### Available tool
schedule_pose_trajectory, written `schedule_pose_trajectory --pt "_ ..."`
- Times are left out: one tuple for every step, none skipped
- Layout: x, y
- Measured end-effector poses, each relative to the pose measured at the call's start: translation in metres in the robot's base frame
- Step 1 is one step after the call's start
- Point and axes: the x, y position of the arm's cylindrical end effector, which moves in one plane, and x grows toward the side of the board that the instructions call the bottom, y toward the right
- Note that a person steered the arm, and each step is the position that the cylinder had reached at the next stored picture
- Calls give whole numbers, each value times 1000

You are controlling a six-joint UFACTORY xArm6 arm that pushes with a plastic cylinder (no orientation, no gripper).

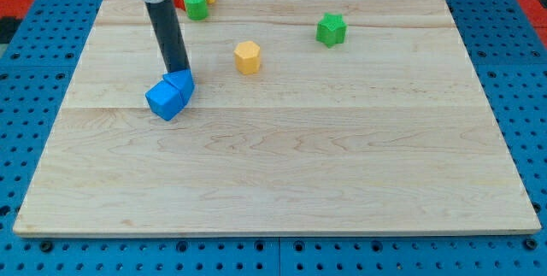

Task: Nudge the green circle towards the top left

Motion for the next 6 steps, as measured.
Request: schedule_pose_trajectory --pt "32 -1" --pt "45 -5" --pt "15 -17" --pt "-13 -58" --pt "-10 -54" --pt "-13 -40"
